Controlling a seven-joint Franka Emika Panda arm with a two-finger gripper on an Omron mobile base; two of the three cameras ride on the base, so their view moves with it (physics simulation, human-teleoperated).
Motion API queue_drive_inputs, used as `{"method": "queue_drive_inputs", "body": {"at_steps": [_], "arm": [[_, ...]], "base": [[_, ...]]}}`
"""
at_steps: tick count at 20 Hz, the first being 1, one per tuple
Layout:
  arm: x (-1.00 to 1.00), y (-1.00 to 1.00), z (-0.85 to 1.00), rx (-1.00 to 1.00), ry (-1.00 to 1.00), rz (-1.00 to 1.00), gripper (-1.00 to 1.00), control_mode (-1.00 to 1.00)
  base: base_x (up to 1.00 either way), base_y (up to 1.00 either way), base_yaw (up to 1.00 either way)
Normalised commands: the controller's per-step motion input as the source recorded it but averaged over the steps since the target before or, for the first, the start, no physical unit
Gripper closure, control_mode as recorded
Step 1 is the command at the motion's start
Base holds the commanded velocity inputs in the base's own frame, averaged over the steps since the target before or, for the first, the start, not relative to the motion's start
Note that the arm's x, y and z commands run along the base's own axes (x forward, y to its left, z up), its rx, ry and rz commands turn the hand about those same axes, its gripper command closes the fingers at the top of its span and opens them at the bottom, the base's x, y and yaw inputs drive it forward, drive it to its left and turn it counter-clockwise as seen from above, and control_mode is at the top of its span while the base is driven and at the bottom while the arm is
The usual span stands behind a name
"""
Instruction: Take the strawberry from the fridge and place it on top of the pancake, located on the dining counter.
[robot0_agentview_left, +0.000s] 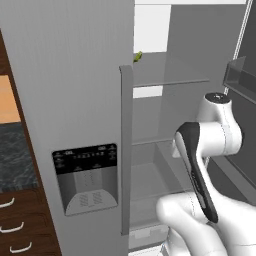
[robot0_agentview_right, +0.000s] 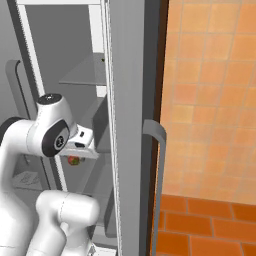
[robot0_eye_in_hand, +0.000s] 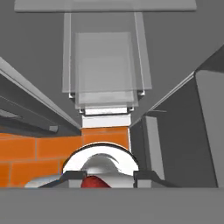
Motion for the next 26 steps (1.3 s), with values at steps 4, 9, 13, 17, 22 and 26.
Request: {"method": "queue_drive_inputs", "body": {"at_steps": [4, 9, 13, 17, 22, 26], "arm": [[-0.6, -0.23, -0.46, 0.0, 0.0, -0.07, 1.0, -1.0], [-0.06, -0.03, -0.05, 0.0, 0.0, -0.01, 1.0, -1.0], [0.0, 0.0, 0.0, 0.0, 0.0, 0.0, 1.0, -1.0], [-0.01, 0.01, 0.0, 0.0, 0.0, 0.0, 1.0, 1.0], [0.0, 0.0, 0.0, 0.0, 0.0, 0.0, 1.0, 1.0], [0.0, 0.0, 0.0, 0.0, 0.0, 0.0, 1.0, 1.0]], "base": [[0.0, 0.0, 0.0], [0.0, 0.0, 0.0], [0.0, 0.0, 0.0], [-0.07, 0.0, 0.01], [-0.55, 0.51, -0.04], [-0.36, 0.86, -0.2]]}}
